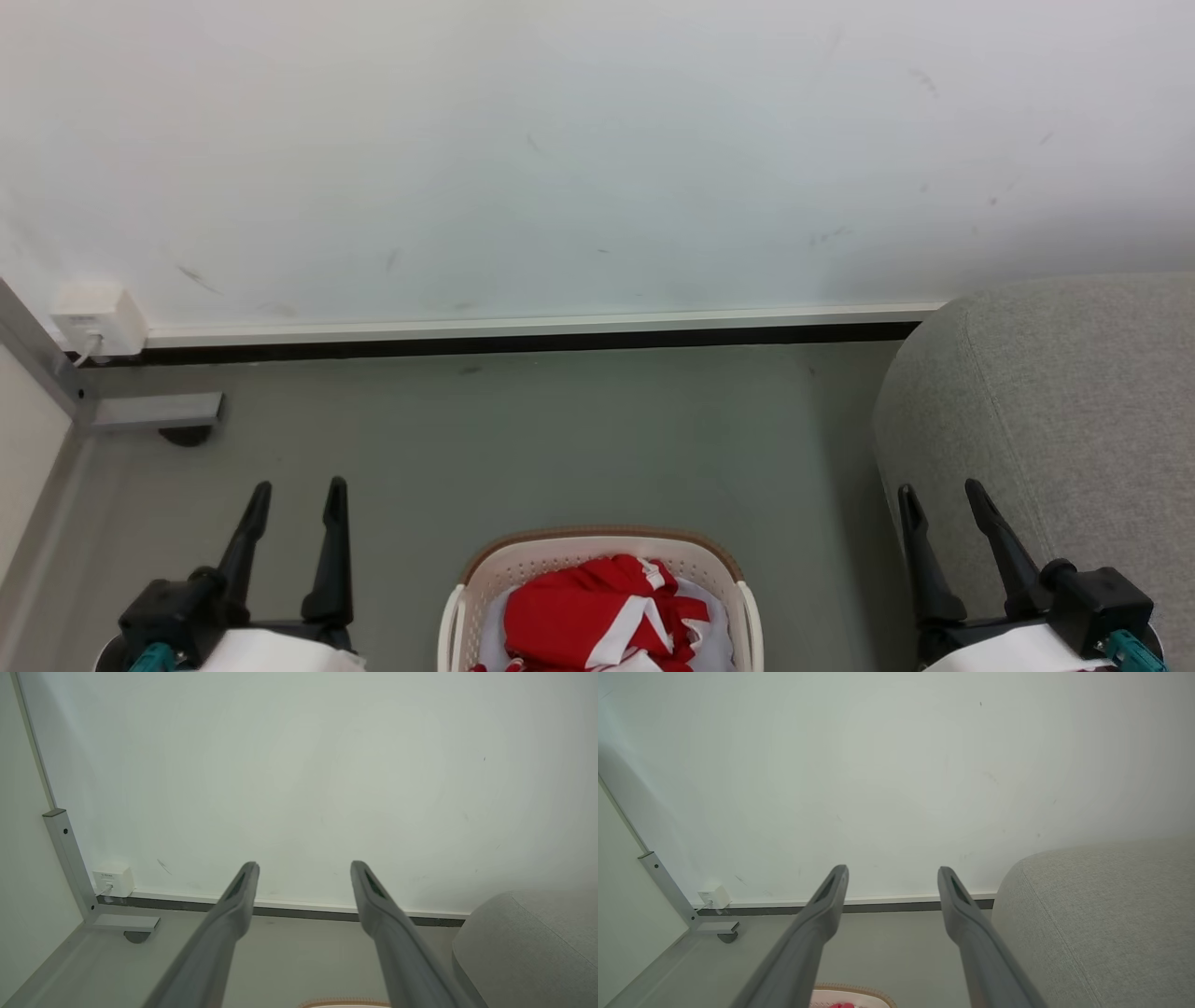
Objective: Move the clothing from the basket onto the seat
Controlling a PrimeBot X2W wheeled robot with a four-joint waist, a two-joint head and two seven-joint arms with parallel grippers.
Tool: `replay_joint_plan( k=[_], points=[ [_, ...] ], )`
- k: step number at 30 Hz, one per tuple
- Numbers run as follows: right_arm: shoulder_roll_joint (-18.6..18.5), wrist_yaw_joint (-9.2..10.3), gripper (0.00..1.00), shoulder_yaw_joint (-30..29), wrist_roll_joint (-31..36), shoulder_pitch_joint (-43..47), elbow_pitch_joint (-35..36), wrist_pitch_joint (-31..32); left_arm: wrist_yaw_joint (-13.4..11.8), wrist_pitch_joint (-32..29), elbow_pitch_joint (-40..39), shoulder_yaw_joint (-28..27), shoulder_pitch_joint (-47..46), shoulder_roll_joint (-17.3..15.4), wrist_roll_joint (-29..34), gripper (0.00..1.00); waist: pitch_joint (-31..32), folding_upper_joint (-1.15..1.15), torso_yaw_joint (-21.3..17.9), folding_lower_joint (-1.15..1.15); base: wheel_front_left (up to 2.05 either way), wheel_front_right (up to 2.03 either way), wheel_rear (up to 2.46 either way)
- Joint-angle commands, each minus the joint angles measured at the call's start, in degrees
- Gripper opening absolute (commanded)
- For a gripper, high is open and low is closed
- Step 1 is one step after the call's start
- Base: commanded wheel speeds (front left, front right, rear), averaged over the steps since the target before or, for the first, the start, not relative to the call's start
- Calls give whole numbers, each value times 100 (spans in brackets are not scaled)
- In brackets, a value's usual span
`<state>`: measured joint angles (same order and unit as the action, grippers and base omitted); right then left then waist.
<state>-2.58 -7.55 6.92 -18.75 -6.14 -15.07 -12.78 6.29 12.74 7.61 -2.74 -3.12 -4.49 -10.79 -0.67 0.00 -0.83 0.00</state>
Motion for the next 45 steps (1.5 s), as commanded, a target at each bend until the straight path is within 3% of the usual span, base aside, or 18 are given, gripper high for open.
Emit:
replay_joint_plan(
  k=[1,20,45],
  points=[
    [-47,10,100,12,133,-93,34,-52,17,68,-4,-5,10,-45,165,100,-1,0,-4,0,0,0,0],
    [-49,12,100,102,694,-86,46,-259,69,250,107,-94,-10,35,827,100,-7,0,-9,0,0,0,0],
    [-47,12,100,86,425,-87,45,-237,119,244,279,-158,-52,88,518,100,-98,0,-91,0,0,0,0]
  ],
)
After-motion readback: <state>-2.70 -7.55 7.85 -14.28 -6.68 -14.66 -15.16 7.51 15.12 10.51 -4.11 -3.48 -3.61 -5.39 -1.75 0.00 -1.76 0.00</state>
